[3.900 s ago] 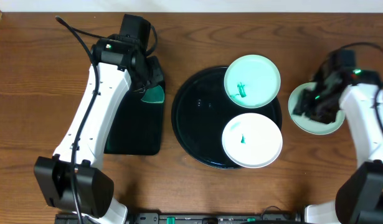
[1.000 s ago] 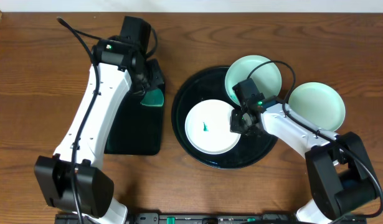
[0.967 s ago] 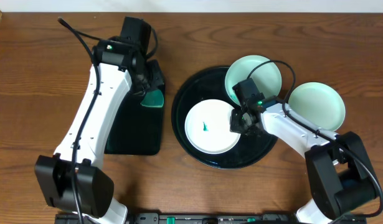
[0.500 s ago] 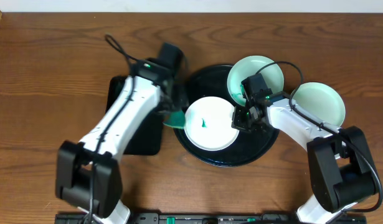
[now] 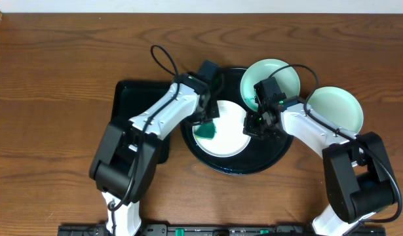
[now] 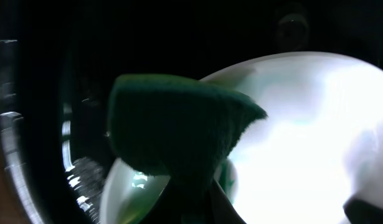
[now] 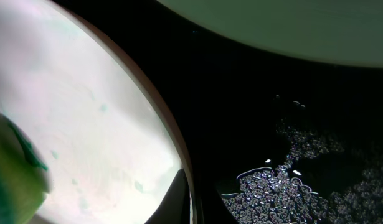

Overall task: Clean dirty plates on tray and stack at the side
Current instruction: 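Bring the sponge in left gripper down onto the white plate, then scrub the white plate with the sponge while right gripper holds it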

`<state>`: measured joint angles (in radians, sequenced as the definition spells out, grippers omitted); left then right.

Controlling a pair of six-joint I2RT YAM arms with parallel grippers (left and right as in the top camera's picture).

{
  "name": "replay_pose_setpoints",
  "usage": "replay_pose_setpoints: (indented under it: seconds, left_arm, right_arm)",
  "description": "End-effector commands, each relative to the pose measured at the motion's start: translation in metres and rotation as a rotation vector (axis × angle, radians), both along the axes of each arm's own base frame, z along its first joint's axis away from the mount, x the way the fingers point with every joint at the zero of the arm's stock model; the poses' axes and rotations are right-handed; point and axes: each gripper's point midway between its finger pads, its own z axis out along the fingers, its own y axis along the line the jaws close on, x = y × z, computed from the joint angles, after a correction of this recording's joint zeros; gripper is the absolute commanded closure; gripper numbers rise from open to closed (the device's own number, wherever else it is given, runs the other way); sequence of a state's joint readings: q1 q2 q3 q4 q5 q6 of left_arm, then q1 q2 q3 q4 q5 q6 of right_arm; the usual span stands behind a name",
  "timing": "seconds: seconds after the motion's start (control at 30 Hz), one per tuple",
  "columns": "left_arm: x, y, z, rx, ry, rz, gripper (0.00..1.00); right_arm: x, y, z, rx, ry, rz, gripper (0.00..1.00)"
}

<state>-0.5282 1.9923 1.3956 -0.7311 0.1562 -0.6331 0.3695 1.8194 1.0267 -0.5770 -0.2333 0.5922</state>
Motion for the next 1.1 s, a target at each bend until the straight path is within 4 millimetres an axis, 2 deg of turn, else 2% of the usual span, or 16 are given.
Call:
replay_pose_setpoints:
  seconds: [0.0, 0.17, 0.23, 0.33, 0.43, 0.47, 0.57, 0.63, 0.67, 0.7, 0.73, 0.83, 0.9, 1.0, 1.07]
  left_arm:
    - [-0.014, -0.013, -0.025, 0.008, 0.061, -0.006, 0.93]
    - [-0.040, -0.041, -0.045, -0.105, 0.205, -0.037, 0.92]
    - [-0.043, -0.053, -0.044, -0.177, 0.223, -0.080, 0.93]
    - [-0.038, -0.072, -0.034, -0.289, 0.191, -0.157, 0.93]
    - [-0.030, -0.081, -0.027, -0.338, 0.157, -0.179, 0.93]
    - [-0.022, -0.084, -0.023, -0.352, 0.124, -0.193, 0.93]
    - [-0.003, -0.072, -0.025, -0.324, 0.066, -0.165, 0.93]
    - [0.007, -0.057, -0.029, -0.265, 0.040, -0.134, 0.92]
    - [0.011, -0.048, -0.032, -0.230, 0.031, -0.117, 0.93]
    - [0.015, -0.026, -0.037, -0.140, 0.026, -0.071, 0.93]
    - [0.014, -0.014, -0.039, -0.088, 0.032, -0.040, 0.93]
    - [0.006, 0.020, -0.039, 0.074, 0.057, 0.037, 0.93]
    - [-0.008, 0.038, -0.035, 0.169, 0.097, 0.133, 0.93]
    - [-0.026, 0.040, -0.032, 0.209, 0.146, 0.169, 0.93]
    - [-0.037, 0.029, -0.031, 0.202, 0.174, 0.137, 0.93]
  right_arm:
    - [-0.002, -0.015, -0.024, -0.080, 0.030, -0.031, 0.99]
    - [-0.003, -0.014, -0.024, -0.080, 0.030, -0.025, 0.99]
    - [-0.003, -0.014, -0.024, -0.081, 0.029, -0.024, 0.99]
    - [-0.003, -0.014, -0.024, -0.080, 0.029, -0.024, 0.99]
    - [-0.002, -0.013, -0.024, -0.080, 0.027, -0.021, 0.99]
    - [-0.003, -0.014, -0.024, -0.080, 0.027, -0.021, 0.99]
    - [-0.003, -0.014, -0.024, -0.081, 0.026, -0.017, 0.99]
    - [-0.003, -0.014, -0.024, -0.081, 0.026, -0.017, 0.99]
    - [-0.003, -0.014, -0.024, -0.081, 0.026, -0.017, 0.99]
    - [-0.003, -0.014, -0.024, -0.081, 0.026, -0.017, 0.99]
    - [-0.003, -0.014, -0.024, -0.081, 0.026, -0.017, 0.99]
    - [-0.003, -0.014, -0.024, -0.080, 0.026, -0.017, 0.99]
    - [-0.002, -0.014, -0.024, -0.080, 0.025, -0.017, 0.99]
    - [-0.002, -0.013, -0.024, -0.079, 0.022, -0.018, 0.99]
    - [-0.001, -0.013, -0.024, -0.078, 0.021, -0.018, 0.99]
